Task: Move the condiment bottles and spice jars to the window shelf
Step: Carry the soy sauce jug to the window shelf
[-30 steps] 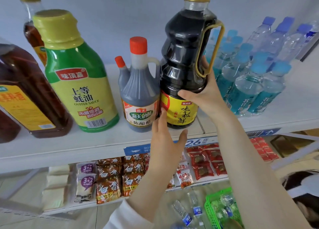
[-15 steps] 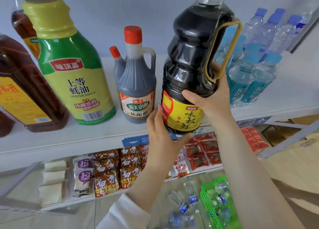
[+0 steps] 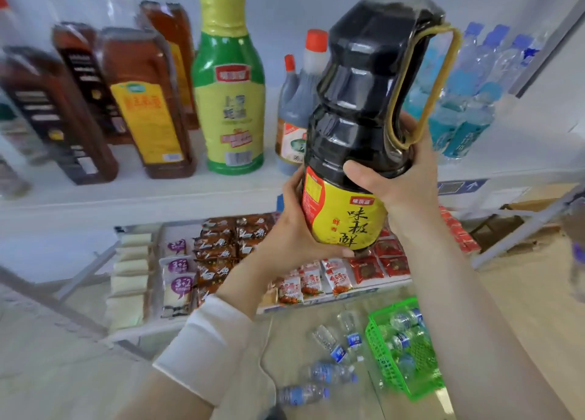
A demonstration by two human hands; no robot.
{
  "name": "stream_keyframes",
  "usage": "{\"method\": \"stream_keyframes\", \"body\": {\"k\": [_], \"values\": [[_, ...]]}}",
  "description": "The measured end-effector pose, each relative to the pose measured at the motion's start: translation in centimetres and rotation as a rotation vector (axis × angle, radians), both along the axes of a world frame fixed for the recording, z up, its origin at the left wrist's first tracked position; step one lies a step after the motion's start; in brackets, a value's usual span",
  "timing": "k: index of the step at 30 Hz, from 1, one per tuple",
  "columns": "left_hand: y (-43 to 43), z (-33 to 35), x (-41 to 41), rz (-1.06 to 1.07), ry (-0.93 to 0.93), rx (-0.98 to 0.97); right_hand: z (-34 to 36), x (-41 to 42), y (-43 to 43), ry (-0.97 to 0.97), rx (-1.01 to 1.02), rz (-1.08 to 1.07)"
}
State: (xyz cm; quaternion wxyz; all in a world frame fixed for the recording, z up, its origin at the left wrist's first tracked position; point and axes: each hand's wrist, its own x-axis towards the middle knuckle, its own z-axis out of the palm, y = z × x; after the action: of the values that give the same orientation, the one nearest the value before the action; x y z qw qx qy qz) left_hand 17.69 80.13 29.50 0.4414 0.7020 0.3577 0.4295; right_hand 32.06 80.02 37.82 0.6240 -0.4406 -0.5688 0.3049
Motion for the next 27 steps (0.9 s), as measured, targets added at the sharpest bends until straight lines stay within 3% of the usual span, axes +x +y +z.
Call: {"method": "stream_keyframes", "body": {"k": [7,15,21,27], "values": [[-8.0,-1.0,-10.8,0.105,-0.08,-0.05,-0.6,-10.5,-6.3,0.124,-0.124,0.144],[-19.1,-1.1,-21.5,0.508,-0.146,-0.055,-0.8,-23.0,-11.0,0.154,-0.278,0.54],[-27.0,-0.3,-28.5,0.625,-0.145,-0.033,-0.4,-31.3,-15.4,0.218,-0.364,0.788],[-36.4,1.1,-35.8,0.877,-0.223,-0.017,0.8,-41.9,-22.3,0.24,-0.445,1.083]]}}
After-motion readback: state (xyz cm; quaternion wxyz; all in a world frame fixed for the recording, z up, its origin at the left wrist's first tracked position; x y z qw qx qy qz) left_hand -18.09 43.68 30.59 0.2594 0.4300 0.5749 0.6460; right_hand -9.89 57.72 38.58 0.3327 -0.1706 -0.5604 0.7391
